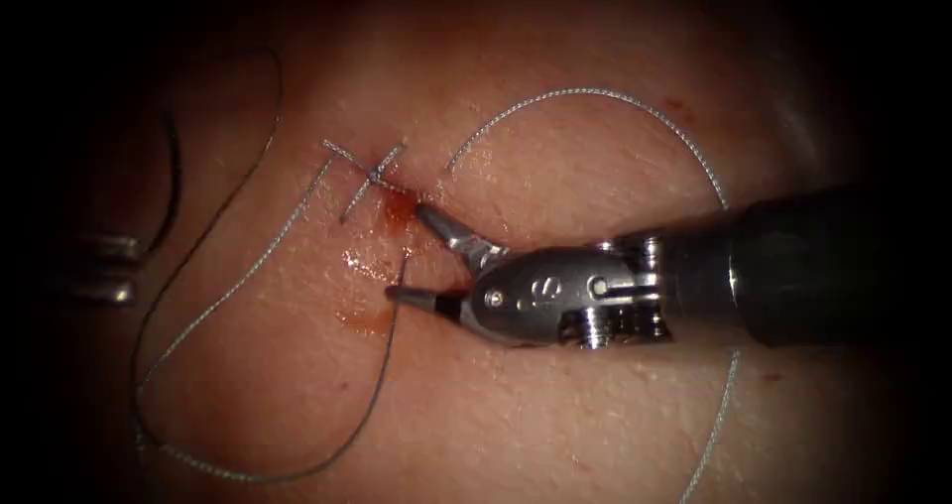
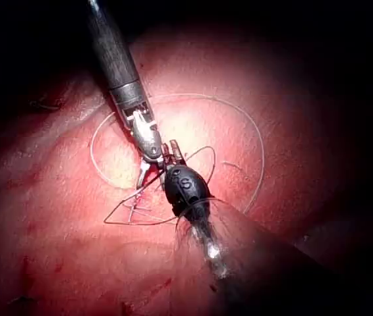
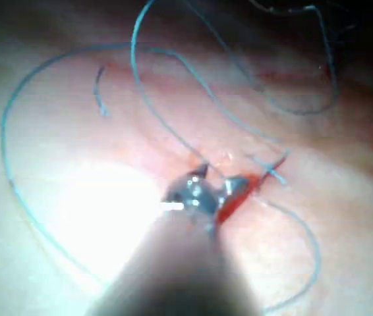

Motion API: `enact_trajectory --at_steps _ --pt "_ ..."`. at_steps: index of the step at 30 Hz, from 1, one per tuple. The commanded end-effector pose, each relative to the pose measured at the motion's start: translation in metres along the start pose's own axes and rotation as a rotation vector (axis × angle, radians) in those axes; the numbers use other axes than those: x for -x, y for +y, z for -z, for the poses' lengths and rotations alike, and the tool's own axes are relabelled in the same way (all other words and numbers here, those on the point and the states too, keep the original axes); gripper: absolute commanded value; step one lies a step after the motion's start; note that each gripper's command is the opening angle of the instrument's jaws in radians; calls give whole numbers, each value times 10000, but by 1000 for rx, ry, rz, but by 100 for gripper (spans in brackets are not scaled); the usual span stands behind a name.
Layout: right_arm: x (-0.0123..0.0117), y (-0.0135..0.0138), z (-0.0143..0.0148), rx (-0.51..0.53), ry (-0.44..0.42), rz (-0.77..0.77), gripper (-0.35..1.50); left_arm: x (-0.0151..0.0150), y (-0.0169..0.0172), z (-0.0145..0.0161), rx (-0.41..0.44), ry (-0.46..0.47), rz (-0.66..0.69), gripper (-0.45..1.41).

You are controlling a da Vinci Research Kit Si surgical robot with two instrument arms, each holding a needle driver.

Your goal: Wound Closure

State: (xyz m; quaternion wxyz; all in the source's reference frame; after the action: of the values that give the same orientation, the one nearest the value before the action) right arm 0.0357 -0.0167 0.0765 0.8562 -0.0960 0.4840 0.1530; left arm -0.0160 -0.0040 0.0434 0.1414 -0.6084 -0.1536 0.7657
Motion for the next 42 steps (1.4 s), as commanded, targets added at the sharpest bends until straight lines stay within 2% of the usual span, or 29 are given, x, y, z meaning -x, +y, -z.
enact_trajectory --at_steps 1,2,5,6,7,14,17,18,19,21,23,26,27,32,33,35,37,39,42 --pt "1 -9 -7 -10 7 0 57 6 2 -6 2 0 1 -45" --pt "1 -9 -7 -10 7 0 57 6 2 -6 2 0 1 -45" --pt "0 -16 -9 -57 22 4 2 5 1 -8 0 0 2 -45" --pt "0 -18 -9 -71 25 6 -30 5 1 -8 0 0 2 -45" --pt "0 -20 -7 -80 28 15 -35 5 2 -8 0 0 2 -45" --pt "-6 -36 26 -138 29 30 -35 5 2 -8 0 0 -4 -45" --pt "-11 -58 65 -155 29 47 -35 3 3 -6 1 0 -3 -45" --pt "-15 -74 94 -165 29 60 -35 3 3 -7 0 0 -2 -45" --pt "-17 -81 106 -165 28 63 -35 2 3 -7 0 0 -7 -45" --pt "-33 -116 158 -191 34 79 -35 1 4 -9 -3 0 -7 -45" --pt "-47 -136 179 -200 40 82 -35 1 4 -11 -7 -2 -6 -45" --pt "-69 -161 200 -228 54 84 -35 0 4 -12 -8 -2 -6 -45" --pt "-85 -176 213 -247 64 90 -35 0 5 -11 -5 -1 -6 -45" --pt "-117 -197 235 -289 74 85 -35 0 5 -8 -2 0 -6 -45" --pt "-125 -194 238 -290 75 74 -13 0 5 -7 -2 0 -11 -45" --pt "-129 -184 240 -260 95 57 59 0 5 -7 -1 0 -11 -45" --pt "-130 -162 242 -219 87 30 103 0 5 -6 -1 0 -11 -45" --pt "-125 -140 242 -210 75 15 108 0 5 -6 0 1 -12 -45" --pt "-122 -127 241 -204 71 5 106 0 4 -5 1 1 -12 -45"
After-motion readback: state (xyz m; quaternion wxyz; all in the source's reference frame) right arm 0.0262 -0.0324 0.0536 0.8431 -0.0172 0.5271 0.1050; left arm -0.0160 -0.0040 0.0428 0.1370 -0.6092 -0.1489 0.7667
